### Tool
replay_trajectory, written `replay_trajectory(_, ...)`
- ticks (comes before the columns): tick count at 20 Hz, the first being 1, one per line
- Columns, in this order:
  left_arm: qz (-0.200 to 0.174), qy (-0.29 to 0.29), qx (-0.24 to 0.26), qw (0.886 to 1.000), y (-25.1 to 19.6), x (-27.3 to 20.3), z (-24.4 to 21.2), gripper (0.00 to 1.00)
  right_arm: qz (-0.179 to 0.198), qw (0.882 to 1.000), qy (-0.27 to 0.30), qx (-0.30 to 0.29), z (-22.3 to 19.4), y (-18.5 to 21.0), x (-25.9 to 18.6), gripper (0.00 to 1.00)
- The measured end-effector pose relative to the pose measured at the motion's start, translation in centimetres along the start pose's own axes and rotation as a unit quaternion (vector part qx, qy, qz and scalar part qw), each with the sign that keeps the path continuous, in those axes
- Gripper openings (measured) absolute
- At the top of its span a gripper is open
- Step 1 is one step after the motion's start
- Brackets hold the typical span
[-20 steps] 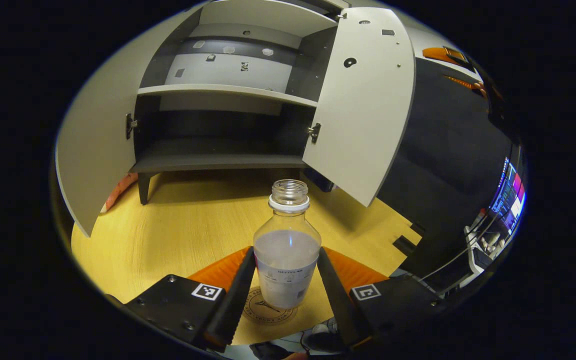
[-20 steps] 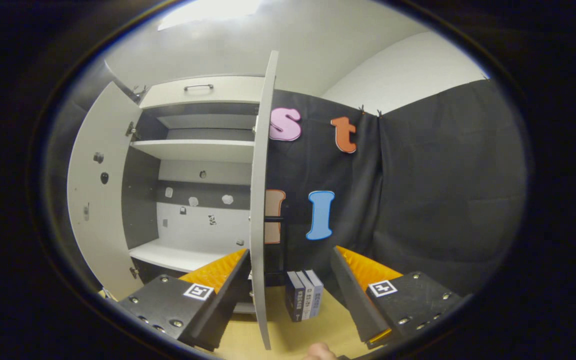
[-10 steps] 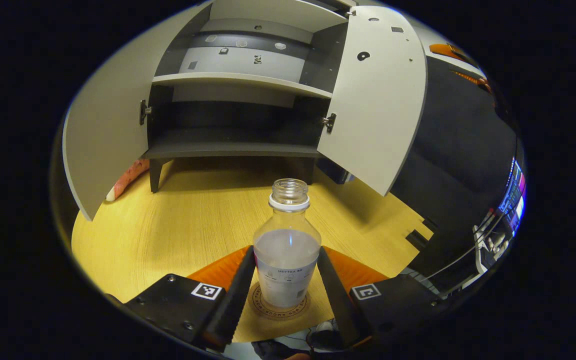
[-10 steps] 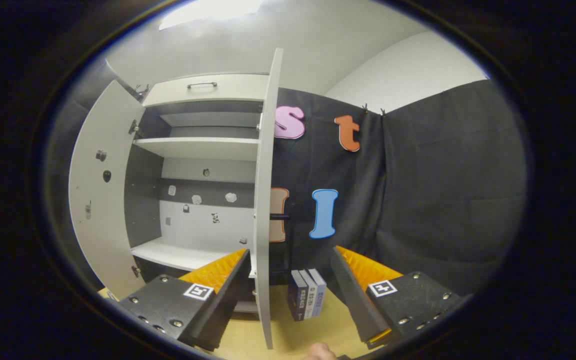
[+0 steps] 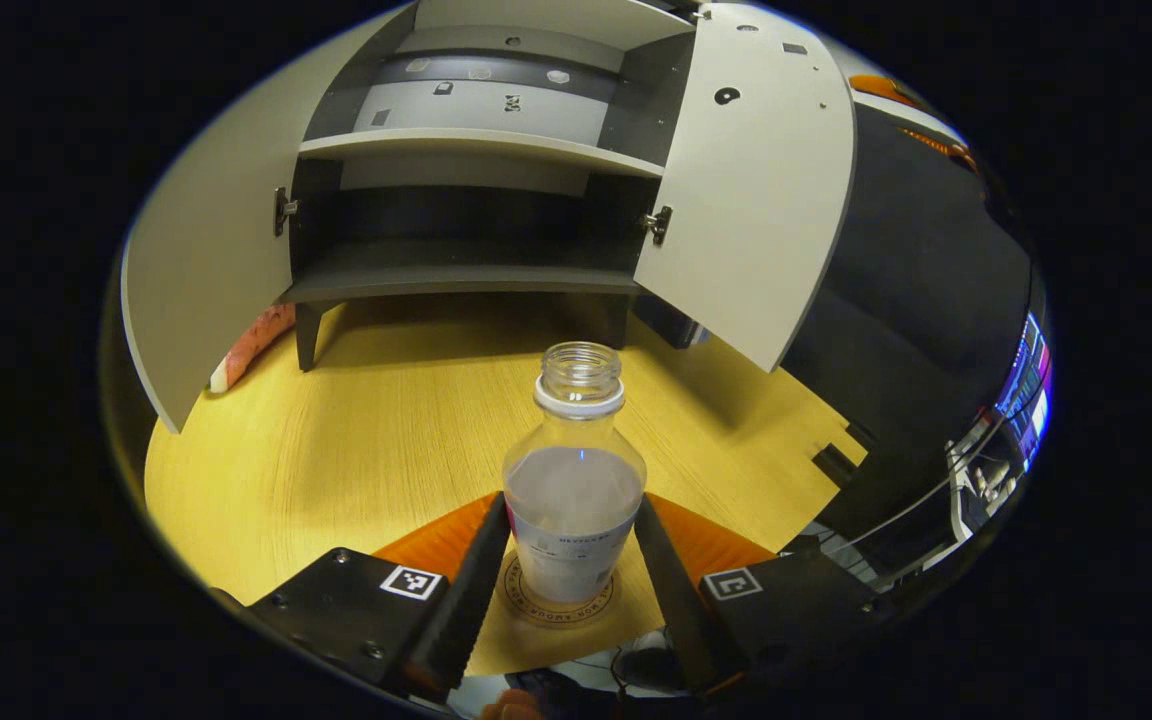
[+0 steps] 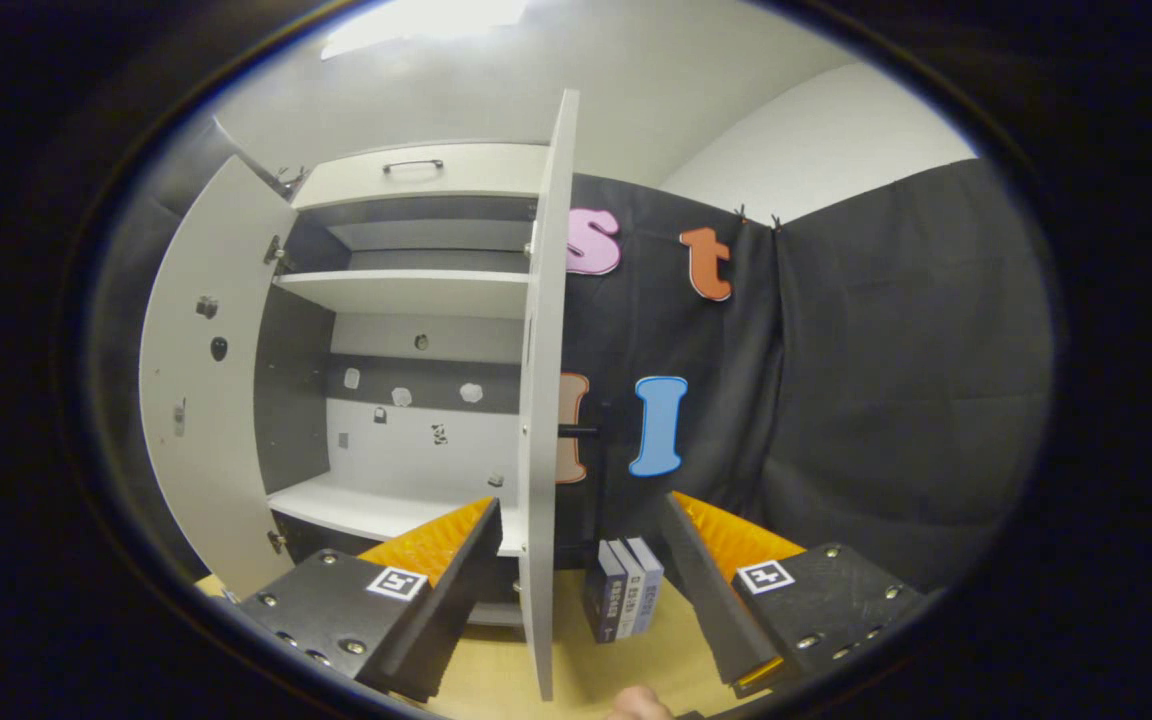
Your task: Grasp the bottle in the cabinet with the left hand and place it on the coaster, then close the right door with the right hand and the left door with the left hand.
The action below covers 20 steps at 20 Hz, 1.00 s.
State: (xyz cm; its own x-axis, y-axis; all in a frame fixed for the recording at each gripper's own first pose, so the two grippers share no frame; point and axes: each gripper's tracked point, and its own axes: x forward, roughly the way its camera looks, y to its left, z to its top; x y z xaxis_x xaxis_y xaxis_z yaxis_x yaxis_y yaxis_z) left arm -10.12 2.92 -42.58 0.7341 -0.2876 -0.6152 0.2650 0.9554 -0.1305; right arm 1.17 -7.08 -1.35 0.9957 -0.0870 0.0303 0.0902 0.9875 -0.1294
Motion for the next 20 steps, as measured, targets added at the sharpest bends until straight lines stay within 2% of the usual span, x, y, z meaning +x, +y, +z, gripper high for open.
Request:
replay_trajectory(9, 0.002, 0.02, 0.02, 1.0, -1.0, -1.5, -0.1, 0.81, 0.016, 1.0, 0.006, 0.014, -0.8, 0.8, 0.2, 0.94)
replay_trajectory(10, 0.004, 0.025, 0.019, 0.999, -1.0, -1.5, -0.2, 0.8, 0.017, 1.0, 0.007, 0.017, -0.9, 0.8, 0.1, 0.97)
replay_trajectory(11, 0.005, 0.026, 0.018, 0.999, -1.0, -1.7, -0.3, 0.81, 0.017, 1.0, 0.009, 0.019, -1.0, 0.8, 0.1, 0.94)
replay_trajectory(12, 0.007, 0.026, 0.018, 0.999, -1.0, -1.8, -0.2, 0.81, 0.016, 1.0, 0.01, 0.02, -1.1, 0.6, 0.0, 0.97)
replay_trajectory(13, 0.008, 0.027, 0.015, 0.999, -0.9, -1.7, -0.4, 0.81, 0.015, 1.0, 0.011, 0.021, -1.2, 0.5, -0.1, 0.94)
replay_trajectory(14, 0.009, 0.03, 0.012, 0.999, -0.9, -1.7, -0.5, 0.81, 0.014, 1.0, 0.011, 0.023, -1.2, 0.4, -0.1, 0.97)
replay_trajectory(15, 0.012, 0.033, 0.01, 0.999, -0.8, -1.8, -0.7, 0.84, 0.013, 1.0, 0.012, 0.025, -1.2, 0.2, -0.1, 0.94)
replay_trajectory(16, 0.017, 0.034, 0.008, 0.999, -0.6, -1.8, -0.7, 0.86, 0.011, 1.0, 0.012, 0.027, -1.2, 0.0, -0.2, 0.97)
replay_trajectory(17, 0.021, 0.035, 0.007, 0.999, -0.4, -1.7, -0.7, 0.89, 0.01, 0.999, 0.012, 0.028, -1.2, -0.1, -0.4, 0.94)
replay_trajectory(18, 0.024, 0.038, 0.005, 0.999, -0.3, -1.7, -0.8, 0.89, 0.008, 0.999, 0.013, 0.029, -1.2, -0.4, -0.5, 0.97)
replay_trajectory(19, 0.024, 0.04, 0.0, 0.999, -0.3, -1.6, -0.8, 0.89, 0.007, 0.999, 0.013, 0.03, -1.2, -0.4, -0.5, 0.93)
replay_trajectory(20, 0.023, 0.041, -0.004, 0.999, -0.3, -1.6, -0.8, 0.89, 0.006, 0.999, 0.012, 0.032, -1.2, -0.5, -0.6, 0.93)
